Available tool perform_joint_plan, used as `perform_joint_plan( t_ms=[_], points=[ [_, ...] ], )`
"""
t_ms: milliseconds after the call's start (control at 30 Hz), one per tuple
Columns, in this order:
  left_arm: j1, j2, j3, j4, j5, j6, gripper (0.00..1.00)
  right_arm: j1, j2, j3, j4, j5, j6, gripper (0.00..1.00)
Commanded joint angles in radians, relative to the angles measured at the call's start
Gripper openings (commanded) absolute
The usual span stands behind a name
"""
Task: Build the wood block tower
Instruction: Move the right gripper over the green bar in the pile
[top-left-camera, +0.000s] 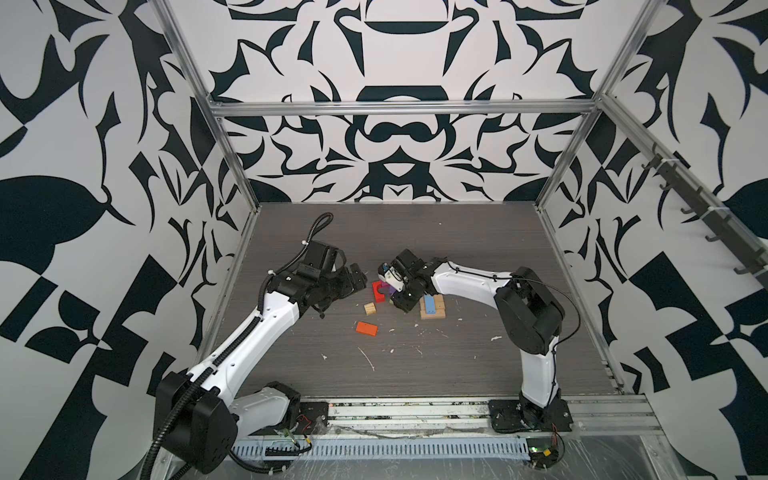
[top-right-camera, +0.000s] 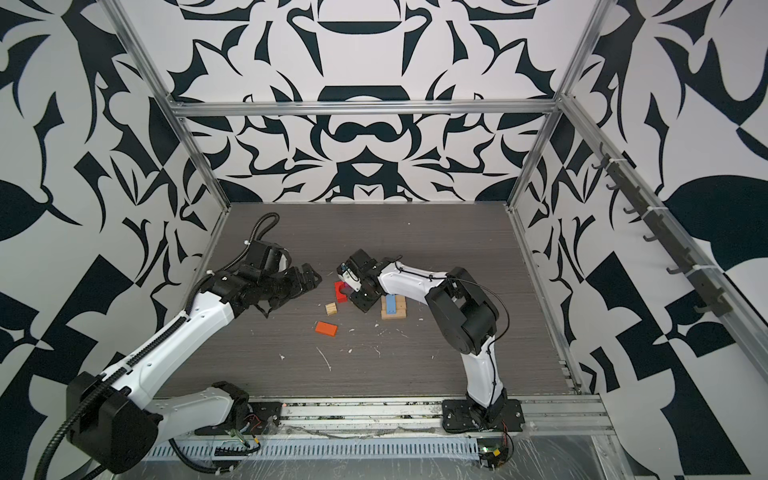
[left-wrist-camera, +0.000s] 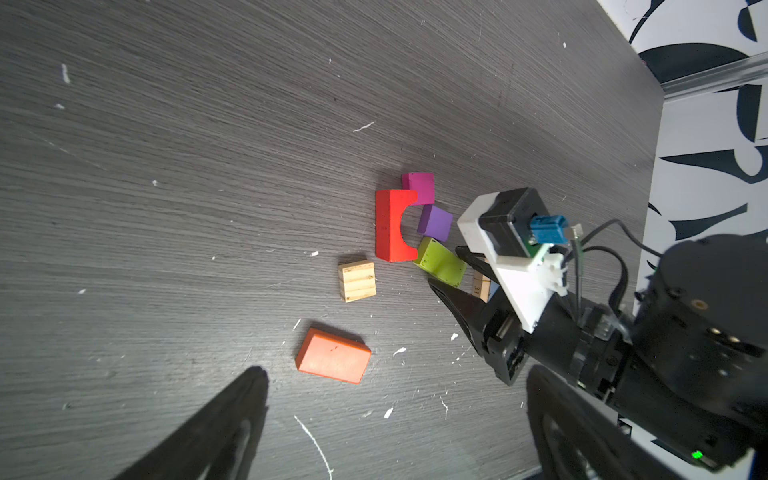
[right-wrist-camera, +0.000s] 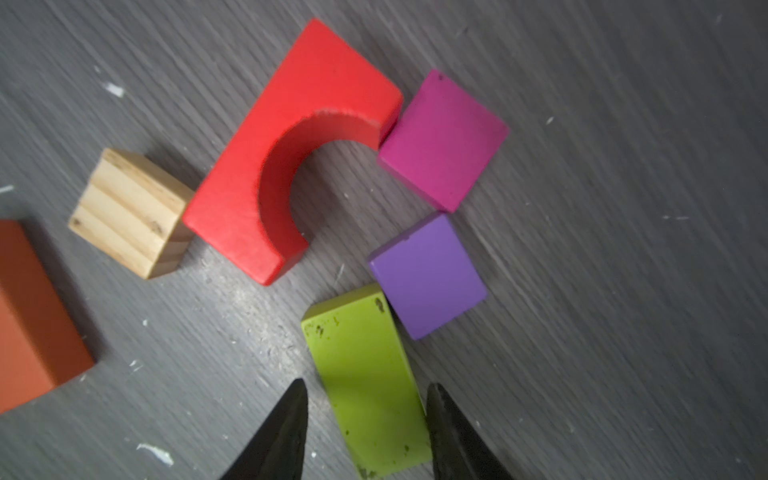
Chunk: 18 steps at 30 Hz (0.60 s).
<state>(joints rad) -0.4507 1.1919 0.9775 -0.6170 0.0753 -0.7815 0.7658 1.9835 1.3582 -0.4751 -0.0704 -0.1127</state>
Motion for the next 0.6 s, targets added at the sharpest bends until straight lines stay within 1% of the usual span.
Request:
perform_joint_plan(
  t_ms=[0, 100, 233, 333, 433, 567],
  points=[
    [0.004, 0.013, -0.011, 0.001, 0.011, -0.007, 1.00, 0.006, -0.017, 0.026, -0.019, 0.005, -0.003, 0.50],
    [0.003, 0.023, -0.006, 0.009, 0.020, -0.011, 1.00, 0.006, -0.015, 0.021, -0.019, 0.005, -0.001, 0.49],
    [0.004, 0.038, 0.000, 0.026, 0.043, -0.022, 1.00, 0.007, -0.014, 0.017, -0.018, 0.006, 0.004, 0.44],
    [0.004, 0.043, 0.001, 0.037, 0.057, -0.029, 0.99, 0.009, -0.017, 0.013, -0.018, 0.008, 0.010, 0.43],
    [0.004, 0.039, -0.001, 0.037, 0.058, -0.030, 0.99, 0.013, -0.013, 0.013, -0.016, 0.011, 0.016, 0.43],
    [0.004, 0.030, -0.008, 0.036, 0.058, -0.030, 0.99, 0.028, 0.003, 0.019, -0.018, 0.039, 0.015, 0.45]
  ],
)
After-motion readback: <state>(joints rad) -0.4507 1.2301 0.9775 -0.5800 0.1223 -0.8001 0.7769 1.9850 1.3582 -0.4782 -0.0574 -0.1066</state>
